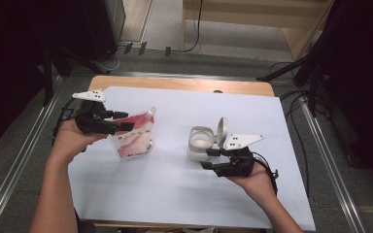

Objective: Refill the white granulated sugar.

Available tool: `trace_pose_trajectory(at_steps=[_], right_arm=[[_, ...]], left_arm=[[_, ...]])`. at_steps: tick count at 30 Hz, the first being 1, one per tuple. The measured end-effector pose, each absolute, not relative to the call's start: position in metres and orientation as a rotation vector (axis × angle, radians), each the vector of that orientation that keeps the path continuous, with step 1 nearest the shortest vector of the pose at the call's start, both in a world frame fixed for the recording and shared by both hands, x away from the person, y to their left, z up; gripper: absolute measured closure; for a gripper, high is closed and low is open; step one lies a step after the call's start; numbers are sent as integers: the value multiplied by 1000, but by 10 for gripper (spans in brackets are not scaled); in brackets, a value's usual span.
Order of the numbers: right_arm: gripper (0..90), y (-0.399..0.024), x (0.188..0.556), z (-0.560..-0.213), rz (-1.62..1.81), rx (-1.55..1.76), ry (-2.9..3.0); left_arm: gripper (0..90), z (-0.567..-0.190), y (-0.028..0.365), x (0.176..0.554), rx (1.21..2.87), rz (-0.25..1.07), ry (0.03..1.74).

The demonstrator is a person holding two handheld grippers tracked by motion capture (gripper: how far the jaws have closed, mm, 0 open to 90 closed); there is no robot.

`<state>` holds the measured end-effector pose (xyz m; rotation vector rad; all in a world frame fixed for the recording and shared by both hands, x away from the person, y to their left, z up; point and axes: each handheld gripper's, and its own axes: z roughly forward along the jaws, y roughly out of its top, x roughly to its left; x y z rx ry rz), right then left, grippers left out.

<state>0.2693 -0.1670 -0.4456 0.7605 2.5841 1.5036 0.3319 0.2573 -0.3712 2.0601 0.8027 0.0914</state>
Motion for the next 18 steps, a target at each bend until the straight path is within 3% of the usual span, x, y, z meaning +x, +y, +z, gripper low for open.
trace_pose_trajectory(at_steps=[18], right_arm=[[492,-168,271,-445,1504,763,2595]], left_arm=[[423,-338,260,321,2062,124,839]])
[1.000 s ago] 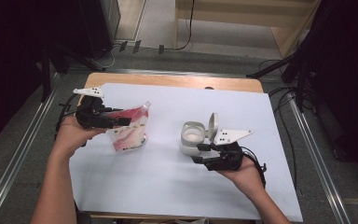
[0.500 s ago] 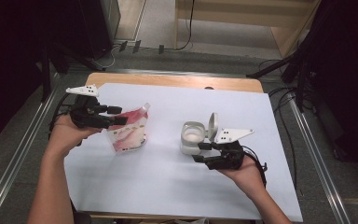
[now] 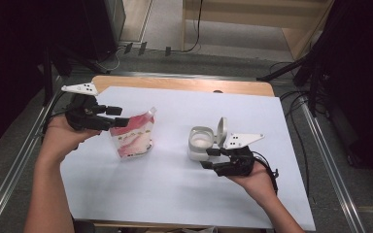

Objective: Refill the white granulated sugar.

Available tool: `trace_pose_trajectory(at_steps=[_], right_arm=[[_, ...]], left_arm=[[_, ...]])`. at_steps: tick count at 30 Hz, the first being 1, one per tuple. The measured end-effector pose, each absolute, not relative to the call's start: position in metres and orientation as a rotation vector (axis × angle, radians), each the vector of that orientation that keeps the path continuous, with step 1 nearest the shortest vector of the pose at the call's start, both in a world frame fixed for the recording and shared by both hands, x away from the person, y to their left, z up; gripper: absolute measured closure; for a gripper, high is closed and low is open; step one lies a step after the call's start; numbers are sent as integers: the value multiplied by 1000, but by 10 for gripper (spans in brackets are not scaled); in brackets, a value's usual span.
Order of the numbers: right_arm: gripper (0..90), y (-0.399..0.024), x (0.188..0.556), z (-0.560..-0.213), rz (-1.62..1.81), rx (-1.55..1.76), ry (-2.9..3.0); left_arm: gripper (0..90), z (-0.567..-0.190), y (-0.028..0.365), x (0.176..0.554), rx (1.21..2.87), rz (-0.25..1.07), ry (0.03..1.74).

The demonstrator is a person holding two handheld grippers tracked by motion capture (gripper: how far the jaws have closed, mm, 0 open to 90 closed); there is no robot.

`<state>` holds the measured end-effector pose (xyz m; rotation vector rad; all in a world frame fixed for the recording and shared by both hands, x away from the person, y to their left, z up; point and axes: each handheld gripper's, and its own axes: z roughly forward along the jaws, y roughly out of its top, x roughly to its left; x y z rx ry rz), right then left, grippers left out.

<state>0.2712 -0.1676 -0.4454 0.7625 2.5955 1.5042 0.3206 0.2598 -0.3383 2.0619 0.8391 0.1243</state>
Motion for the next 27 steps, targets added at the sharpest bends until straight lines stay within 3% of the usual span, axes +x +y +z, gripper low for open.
trace_pose_trajectory(at_steps=[12,18,27], right_arm=[[497,-163,270,-448,1488,749,2614],[497,-162,270,-448,1490,737,2623],[502,-166,267,-442,1491,723,2612]], left_arm=[[439,-312,273,317,2002,202,876],[458,-304,283,309,1974,307,868],[447,-324,296,320,1978,313,970]])
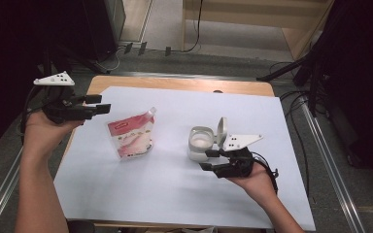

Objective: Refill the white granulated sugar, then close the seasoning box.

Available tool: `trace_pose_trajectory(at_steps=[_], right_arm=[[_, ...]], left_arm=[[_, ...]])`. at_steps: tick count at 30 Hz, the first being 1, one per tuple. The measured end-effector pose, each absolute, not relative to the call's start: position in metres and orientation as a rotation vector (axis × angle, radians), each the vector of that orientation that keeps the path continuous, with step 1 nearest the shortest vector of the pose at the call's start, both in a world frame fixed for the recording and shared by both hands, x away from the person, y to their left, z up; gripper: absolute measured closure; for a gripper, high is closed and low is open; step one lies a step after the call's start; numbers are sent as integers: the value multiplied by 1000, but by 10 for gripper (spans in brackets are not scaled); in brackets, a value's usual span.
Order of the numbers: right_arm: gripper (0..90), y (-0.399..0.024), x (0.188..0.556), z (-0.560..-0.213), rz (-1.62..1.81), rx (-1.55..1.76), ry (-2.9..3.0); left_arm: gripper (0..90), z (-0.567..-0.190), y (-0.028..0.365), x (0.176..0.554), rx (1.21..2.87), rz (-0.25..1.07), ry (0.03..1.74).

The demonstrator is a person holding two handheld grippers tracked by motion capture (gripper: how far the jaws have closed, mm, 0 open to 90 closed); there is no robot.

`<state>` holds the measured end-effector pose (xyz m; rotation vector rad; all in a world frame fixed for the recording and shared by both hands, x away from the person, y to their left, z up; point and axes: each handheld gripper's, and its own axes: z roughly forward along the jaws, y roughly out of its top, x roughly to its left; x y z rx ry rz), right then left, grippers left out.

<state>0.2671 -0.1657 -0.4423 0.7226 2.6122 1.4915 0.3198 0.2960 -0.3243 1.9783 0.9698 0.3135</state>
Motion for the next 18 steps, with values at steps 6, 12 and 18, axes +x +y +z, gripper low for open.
trace_pose_trajectory(at_steps=[6,12,18], right_arm=[[511,-172,265,-439,1499,719,2606],[589,-185,264,-433,1544,750,2606],[733,-197,266,-430,1514,803,2611]], left_arm=[[445,-341,296,330,1983,272,984],[447,-355,294,337,1982,254,1018],[441,-365,292,342,1996,242,1012]])
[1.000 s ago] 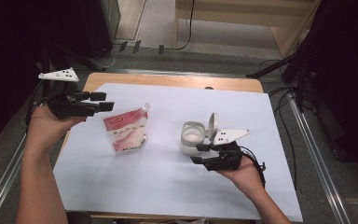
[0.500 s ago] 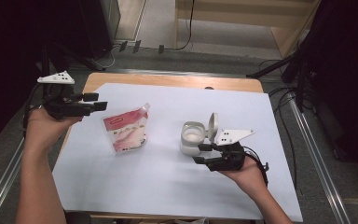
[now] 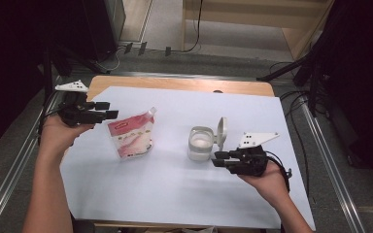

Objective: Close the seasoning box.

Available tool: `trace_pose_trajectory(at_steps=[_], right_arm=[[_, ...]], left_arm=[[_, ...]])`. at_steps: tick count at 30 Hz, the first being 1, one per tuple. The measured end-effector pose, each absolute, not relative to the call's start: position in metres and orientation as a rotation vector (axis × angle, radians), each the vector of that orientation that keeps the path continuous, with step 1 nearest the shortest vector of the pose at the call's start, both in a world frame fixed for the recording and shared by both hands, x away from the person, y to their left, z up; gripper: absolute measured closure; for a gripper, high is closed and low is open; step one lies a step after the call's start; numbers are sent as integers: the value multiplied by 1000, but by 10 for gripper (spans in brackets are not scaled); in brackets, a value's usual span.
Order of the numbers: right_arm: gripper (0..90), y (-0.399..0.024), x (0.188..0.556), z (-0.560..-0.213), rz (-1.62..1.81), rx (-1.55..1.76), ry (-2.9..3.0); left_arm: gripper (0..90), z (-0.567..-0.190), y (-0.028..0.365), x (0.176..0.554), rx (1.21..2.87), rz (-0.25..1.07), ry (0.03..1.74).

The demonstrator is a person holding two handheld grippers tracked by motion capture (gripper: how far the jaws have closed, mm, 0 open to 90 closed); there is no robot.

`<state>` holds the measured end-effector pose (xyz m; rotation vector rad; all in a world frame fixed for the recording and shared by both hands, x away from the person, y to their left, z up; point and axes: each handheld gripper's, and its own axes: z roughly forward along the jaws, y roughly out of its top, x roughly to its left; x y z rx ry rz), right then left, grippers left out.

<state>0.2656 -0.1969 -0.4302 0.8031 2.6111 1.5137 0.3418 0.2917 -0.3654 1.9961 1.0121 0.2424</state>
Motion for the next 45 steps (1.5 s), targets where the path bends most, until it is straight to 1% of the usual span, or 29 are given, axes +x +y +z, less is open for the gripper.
trace_pose_trajectory(at_steps=[3,8,19,27,31,37,41,45], right_arm=[[809,-203,267,-428,1523,801,2600],[898,-212,267,-424,1503,810,2604],[900,-234,279,-421,1492,918,2524],[900,-234,293,-420,1483,972,2486],[900,-231,300,-419,1475,995,2484],[900,-229,309,-420,1479,956,2502],[900,-229,322,-421,1471,939,2539],[900,-232,332,-421,1476,970,2534]], left_arm=[[445,-369,291,343,2002,228,1022],[445,-368,292,343,1997,234,1011],[442,-373,291,345,2008,235,1023],[441,-381,291,346,2004,220,1033],[441,-381,290,346,2004,215,1011],[442,-384,290,346,2008,213,998],[441,-384,288,347,2030,208,975],[445,-385,287,348,2023,234,990]])
